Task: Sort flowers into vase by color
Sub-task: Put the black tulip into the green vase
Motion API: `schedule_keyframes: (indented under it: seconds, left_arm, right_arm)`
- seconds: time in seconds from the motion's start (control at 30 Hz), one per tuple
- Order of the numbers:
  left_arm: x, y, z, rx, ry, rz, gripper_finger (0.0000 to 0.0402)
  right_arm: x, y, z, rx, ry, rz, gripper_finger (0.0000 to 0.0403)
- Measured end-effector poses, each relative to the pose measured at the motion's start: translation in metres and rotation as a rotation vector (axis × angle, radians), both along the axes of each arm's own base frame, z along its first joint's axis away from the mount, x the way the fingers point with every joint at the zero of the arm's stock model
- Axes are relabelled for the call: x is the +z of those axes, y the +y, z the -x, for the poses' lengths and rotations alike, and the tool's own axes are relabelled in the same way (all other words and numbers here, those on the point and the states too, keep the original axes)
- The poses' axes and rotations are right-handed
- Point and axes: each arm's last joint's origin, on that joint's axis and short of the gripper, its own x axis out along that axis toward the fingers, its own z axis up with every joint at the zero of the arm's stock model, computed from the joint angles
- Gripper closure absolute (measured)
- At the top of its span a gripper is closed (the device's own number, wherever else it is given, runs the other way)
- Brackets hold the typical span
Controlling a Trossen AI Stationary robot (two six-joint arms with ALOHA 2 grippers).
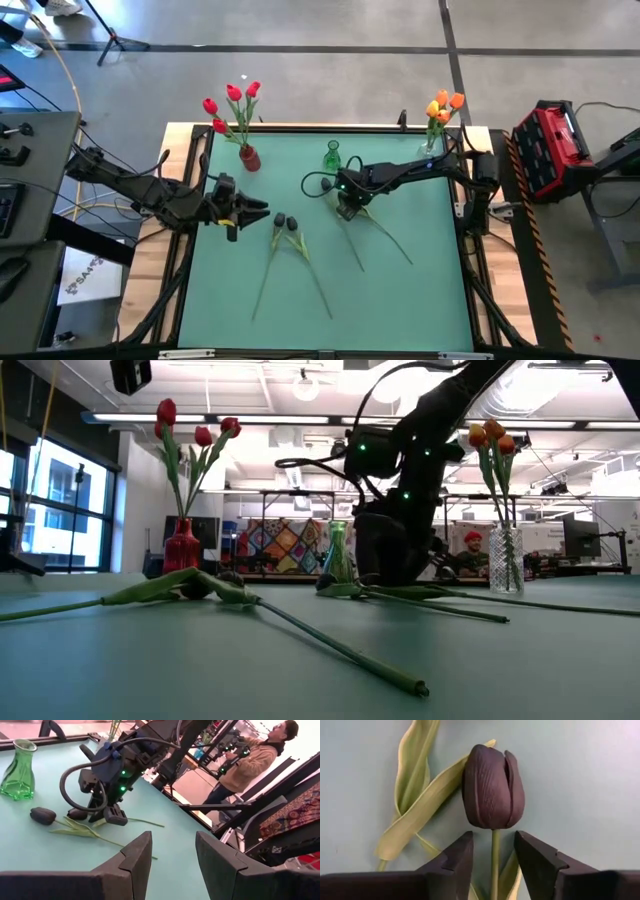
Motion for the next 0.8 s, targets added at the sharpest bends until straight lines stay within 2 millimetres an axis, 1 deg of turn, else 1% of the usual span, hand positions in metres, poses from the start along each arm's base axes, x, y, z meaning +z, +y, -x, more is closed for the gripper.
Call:
schedule_keyframes:
  seconds: [0.1,0.27,0.3,0.43,0.5,0.57,0.67,0.73,0.8]
  left_arm:
    - [0.0,-0.001,0.001,-0.007,-0.001,0.006,0.0262]
    - [0.0,-0.002,0.001,-0.017,0.0,0.008,0.0262]
    - [0.0,-0.002,0.001,-0.019,0.0,0.009,0.0262]
    - [0.0,-0.002,0.001,-0.019,0.001,0.009,0.0262]
    - [0.0,-0.002,0.001,-0.019,0.0,0.009,0.0262]
    - [0.0,-0.002,0.001,-0.02,0.001,0.01,0.0262]
    - [0.0,-0.003,0.001,-0.03,0.002,0.013,0.0262]
    - [0.0,-0.003,0.001,-0.031,0.002,0.013,0.0262]
    - [0.0,-0.003,0.001,-0.033,0.003,0.013,0.0262]
  right_arm:
    - [0.002,0.0,0.0,-0.014,-0.01,-0.009,0.0293]
    - [0.01,0.001,-0.004,-0.007,-0.056,-0.062,0.0383]
    - [0.013,0.002,-0.005,-0.008,-0.073,-0.068,0.0393]
    - [0.032,0.002,-0.015,-0.033,-0.207,-0.078,0.0392]
    - [0.043,0.001,-0.022,-0.056,-0.319,-0.07,0.0399]
    - [0.059,-0.001,-0.029,-0.082,-0.455,-0.046,0.0399]
    - [0.083,-0.004,-0.034,-0.121,-0.626,0.031,0.0401]
    - [0.099,-0.006,-0.035,-0.125,-0.717,0.123,0.0401]
    - [0.12,-0.008,-0.032,-0.119,-0.806,0.243,0.0401]
